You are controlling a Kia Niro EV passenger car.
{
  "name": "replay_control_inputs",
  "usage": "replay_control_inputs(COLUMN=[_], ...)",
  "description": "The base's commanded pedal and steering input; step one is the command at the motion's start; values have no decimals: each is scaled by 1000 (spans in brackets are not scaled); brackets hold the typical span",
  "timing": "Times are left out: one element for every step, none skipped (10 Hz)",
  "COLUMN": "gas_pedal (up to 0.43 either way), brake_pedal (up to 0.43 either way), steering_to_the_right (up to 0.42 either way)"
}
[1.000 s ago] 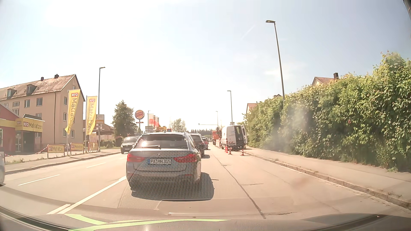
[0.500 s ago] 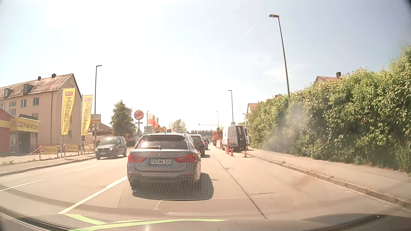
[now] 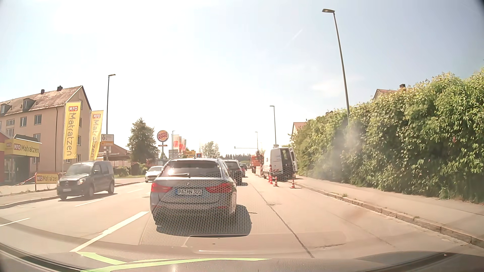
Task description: Follow the waypoints while adhering to traffic rules and regulations
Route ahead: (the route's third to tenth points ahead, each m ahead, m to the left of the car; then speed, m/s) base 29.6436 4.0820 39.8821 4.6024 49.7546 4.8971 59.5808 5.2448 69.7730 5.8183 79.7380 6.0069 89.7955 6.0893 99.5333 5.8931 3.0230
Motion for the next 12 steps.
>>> replay_control_inputs(gas_pedal=[150, 150, 150, 138, 138, 138, 138, 138, 138, 138, 138, 138], brake_pedal=[0, 0, 0, 0, 0, 0, 0, 0, 0, 0, 0, 0], steering_to_the_right=[-11, -11, -11, -11, -11, -11, -11, -11, -10, -10, -10, -9])
